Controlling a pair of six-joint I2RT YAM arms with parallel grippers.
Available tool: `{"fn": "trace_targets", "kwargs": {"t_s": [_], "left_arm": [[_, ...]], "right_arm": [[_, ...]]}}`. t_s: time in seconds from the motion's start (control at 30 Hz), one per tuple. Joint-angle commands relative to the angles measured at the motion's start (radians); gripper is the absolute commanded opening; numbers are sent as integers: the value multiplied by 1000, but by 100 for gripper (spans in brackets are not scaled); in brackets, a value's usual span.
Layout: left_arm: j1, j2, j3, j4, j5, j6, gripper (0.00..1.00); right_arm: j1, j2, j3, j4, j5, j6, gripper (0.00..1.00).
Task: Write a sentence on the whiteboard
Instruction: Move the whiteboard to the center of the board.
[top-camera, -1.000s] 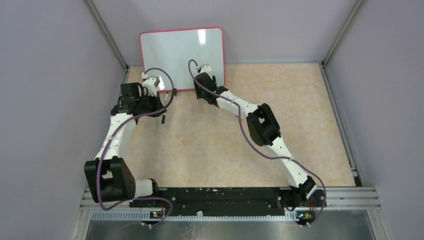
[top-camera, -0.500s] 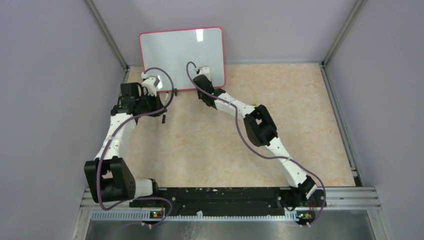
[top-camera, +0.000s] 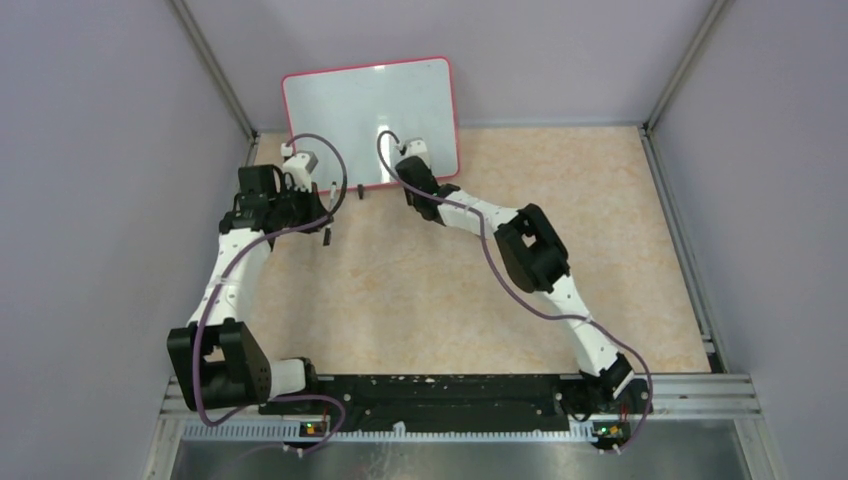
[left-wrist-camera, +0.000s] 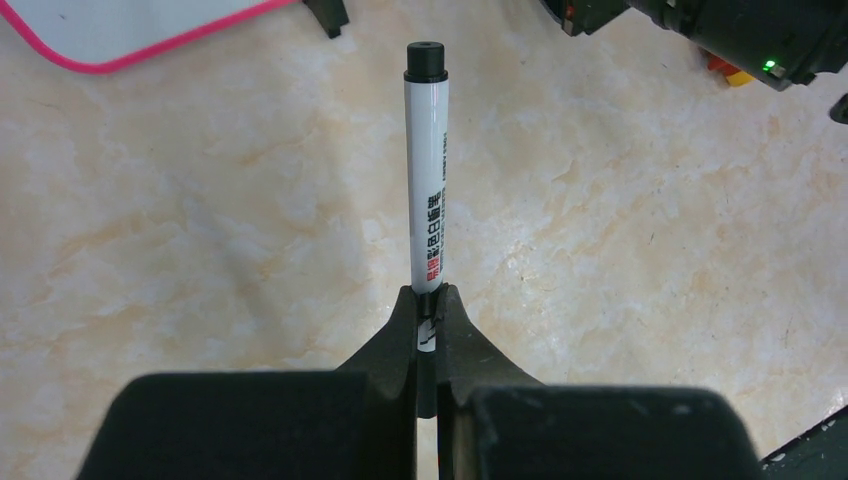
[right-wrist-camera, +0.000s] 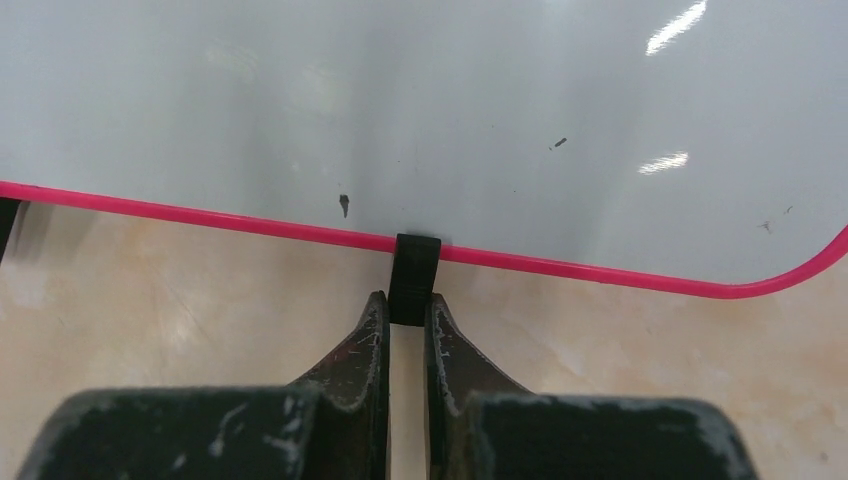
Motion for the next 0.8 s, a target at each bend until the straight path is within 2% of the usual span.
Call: {"fn": "trace_targets", "kwargs": {"t_s": [0.0,0.33,0.77], "left_arm": [[3,-33,47,-7,42,11,0],[3,-81,68,-11,227,40,0],[2,-117,92,1,282,26,0]], "right_arm": [[-12,-201,-217,16,-22,-51,0],[-35,-512,-713,93,-96,-56,0],[-87,-715,-1011,62,-185,-76,0]]}}
